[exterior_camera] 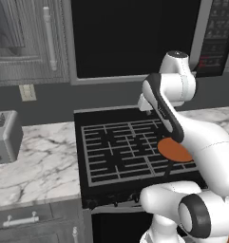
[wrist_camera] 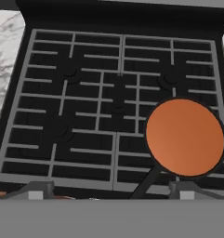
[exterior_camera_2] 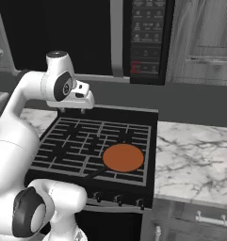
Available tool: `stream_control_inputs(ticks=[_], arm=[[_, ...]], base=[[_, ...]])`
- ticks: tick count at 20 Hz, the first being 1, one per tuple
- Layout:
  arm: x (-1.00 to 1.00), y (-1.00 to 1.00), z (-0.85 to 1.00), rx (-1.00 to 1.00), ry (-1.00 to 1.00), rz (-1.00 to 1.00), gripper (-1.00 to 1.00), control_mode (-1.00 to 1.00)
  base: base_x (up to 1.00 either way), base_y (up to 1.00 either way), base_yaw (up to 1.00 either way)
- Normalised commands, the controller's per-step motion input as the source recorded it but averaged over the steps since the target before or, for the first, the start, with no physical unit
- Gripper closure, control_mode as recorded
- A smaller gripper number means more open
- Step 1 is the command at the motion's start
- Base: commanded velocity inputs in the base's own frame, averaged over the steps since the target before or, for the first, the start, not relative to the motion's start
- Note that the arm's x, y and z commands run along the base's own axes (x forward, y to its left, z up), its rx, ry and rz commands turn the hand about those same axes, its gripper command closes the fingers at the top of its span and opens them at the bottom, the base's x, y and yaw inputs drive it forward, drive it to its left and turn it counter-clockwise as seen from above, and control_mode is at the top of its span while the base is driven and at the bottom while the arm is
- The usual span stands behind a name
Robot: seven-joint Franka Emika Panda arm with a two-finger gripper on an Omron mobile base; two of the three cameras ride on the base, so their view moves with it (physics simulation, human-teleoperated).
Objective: Retrieve the fish from the fridge and place it on the saucepan with marinade on the stove.
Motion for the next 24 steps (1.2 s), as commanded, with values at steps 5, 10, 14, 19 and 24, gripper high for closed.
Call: stream_control_inputs(ticks=[5,10,14,19,24], arm=[[0.0,0.0,0.0,0.0,0.0,0.0,-1.0,1.0],[0.0,0.0,0.0,0.0,0.0,0.0,-1.0,1.0],[0.0,0.0,0.0,0.0,0.0,0.0,-1.0,1.0],[0.0,0.0,0.0,0.0,0.0,0.0,-1.0,1.0],[0.0,0.0,0.0,0.0,0.0,0.0,-1.0,1.0]], base=[[-0.88,0.08,0.0],[-0.94,0.0,0.1],[-0.34,0.0,0.67],[-0.14,0.0,1.0],[-0.14,0.0,1.0]])
